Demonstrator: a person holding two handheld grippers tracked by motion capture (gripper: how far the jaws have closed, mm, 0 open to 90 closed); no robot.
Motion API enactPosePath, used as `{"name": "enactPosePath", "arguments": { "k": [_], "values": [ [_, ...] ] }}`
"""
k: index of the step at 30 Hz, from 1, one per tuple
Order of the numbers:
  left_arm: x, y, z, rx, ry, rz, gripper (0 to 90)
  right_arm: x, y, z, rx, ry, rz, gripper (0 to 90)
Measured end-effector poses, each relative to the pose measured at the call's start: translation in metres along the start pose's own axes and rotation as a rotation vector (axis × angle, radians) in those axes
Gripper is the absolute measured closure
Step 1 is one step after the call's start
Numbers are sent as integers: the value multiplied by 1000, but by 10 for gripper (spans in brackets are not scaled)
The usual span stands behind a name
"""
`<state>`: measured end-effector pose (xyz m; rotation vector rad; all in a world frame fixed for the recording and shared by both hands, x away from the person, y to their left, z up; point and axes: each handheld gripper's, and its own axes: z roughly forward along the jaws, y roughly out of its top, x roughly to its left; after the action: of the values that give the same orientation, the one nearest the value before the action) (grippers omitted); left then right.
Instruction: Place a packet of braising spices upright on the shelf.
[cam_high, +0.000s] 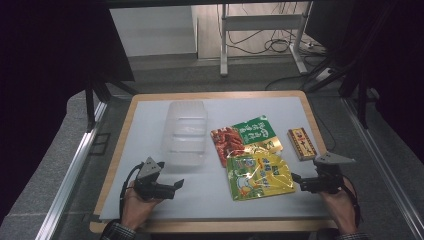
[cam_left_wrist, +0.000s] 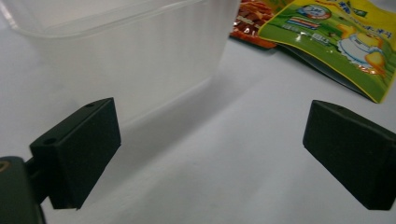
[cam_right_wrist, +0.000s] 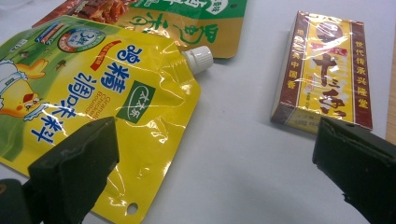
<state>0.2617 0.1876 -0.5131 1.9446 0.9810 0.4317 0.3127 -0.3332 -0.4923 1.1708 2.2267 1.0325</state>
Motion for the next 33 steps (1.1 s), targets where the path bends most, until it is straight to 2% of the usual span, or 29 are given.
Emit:
{"name": "enactPosePath", "arguments": {
  "k": [10,21,23,24,33],
  "values": [
    [-16,7,10,33,-51,70,130,1,0,0,1,0,-1,4],
    [-23,12,17,40,-90,93,255,1,0,0,2,-2,-2,4],
    [-25,13,19,40,-106,93,278,1,1,0,2,-2,-2,4],
    [-27,15,21,50,-128,98,314,1,1,0,0,0,-3,4],
    [-32,23,32,52,-174,131,456,2,1,1,-6,3,-5,3]
  ]
}}
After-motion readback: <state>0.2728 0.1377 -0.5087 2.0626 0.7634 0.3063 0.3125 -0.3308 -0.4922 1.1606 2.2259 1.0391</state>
